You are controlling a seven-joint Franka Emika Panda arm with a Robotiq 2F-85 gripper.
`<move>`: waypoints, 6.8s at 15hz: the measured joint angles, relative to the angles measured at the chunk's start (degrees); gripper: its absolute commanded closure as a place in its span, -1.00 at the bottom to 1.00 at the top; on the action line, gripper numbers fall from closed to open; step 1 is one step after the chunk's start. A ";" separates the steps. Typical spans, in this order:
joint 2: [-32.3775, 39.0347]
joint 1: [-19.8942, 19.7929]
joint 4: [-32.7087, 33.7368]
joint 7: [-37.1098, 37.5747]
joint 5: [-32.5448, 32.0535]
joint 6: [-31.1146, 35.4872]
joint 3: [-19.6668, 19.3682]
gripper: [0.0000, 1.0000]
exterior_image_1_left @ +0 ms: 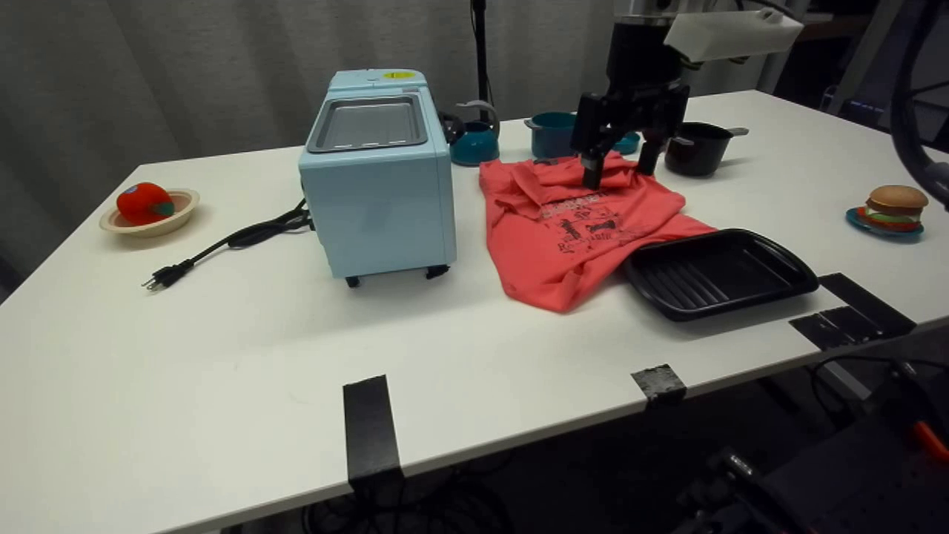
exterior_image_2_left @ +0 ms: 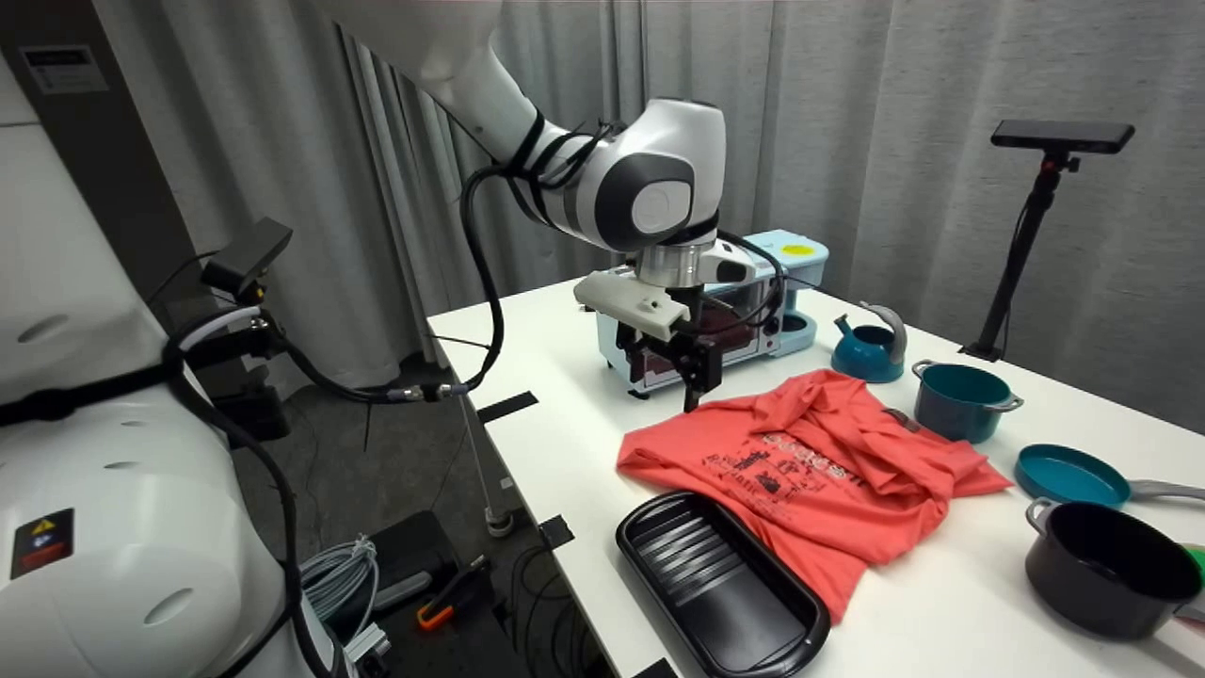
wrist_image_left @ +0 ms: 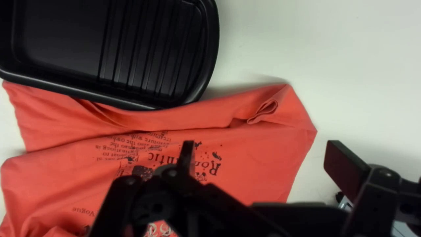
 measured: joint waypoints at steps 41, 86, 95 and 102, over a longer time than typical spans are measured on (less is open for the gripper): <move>30.73 0.87 23.96 1.14 -3.39 -8.15 -0.55 -1.00; 28.71 8.64 33.51 18.23 -20.81 26.01 -11.04 0.02; 34.16 16.37 37.10 31.40 -24.80 29.48 -23.22 -1.00; 34.18 7.82 31.44 19.20 -15.27 26.35 -9.55 -1.00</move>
